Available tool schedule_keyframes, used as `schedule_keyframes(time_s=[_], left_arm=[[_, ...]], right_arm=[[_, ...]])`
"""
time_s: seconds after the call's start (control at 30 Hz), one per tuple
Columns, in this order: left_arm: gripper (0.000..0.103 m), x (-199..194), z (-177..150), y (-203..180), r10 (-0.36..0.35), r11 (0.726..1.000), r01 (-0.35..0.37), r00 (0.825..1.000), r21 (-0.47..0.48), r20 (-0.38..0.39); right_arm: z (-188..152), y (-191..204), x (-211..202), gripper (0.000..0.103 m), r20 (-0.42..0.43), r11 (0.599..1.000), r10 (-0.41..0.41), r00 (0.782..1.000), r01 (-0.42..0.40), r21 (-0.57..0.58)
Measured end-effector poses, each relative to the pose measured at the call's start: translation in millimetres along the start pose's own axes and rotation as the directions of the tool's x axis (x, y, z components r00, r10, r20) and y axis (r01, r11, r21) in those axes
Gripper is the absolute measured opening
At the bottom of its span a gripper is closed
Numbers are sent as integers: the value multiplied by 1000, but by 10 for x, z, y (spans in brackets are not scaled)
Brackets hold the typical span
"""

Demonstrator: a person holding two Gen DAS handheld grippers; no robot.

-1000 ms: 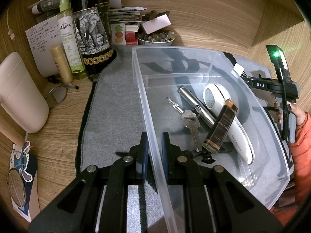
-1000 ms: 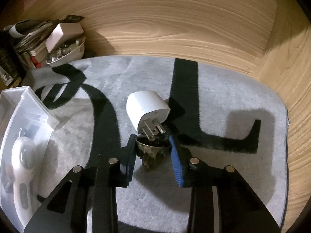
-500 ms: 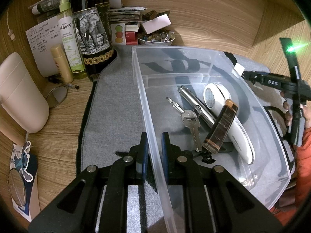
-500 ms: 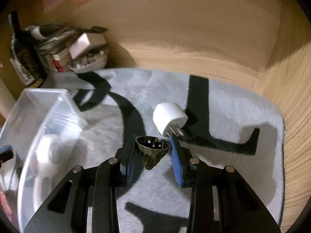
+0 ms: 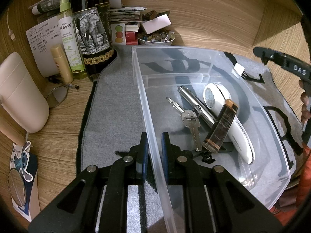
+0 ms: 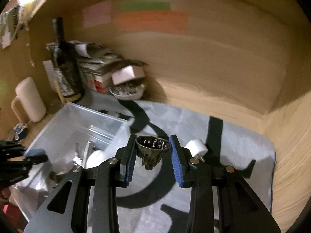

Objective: Organize rigid objects
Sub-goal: 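Carry the metal cone piece over the clear box and open the right tool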

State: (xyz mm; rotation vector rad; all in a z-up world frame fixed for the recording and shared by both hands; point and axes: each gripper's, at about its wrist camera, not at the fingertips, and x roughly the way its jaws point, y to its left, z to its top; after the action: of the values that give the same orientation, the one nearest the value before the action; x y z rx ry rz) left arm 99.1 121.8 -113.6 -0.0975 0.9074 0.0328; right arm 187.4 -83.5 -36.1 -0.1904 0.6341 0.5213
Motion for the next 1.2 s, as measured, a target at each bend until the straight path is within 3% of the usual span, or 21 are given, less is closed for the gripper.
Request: schedule_keyframes(time_s=[0.37, 0.7, 1.2], left_arm=[[13, 0, 1, -1, 1, 1000, -1, 1000, 0, 0], [13, -4, -13, 13, -2, 1000, 2, 1000, -3, 2], [13, -9, -16, 14, -3, 1000, 3, 1000, 2, 4]], right_arm=[[-16, 477, -125, 31, 17, 989, 116, 993, -114, -95], [-126, 932, 65, 31, -75, 961, 182, 980, -193, -197], [-268, 1140, 458, 31, -247, 934, 173, 953, -238, -266]])
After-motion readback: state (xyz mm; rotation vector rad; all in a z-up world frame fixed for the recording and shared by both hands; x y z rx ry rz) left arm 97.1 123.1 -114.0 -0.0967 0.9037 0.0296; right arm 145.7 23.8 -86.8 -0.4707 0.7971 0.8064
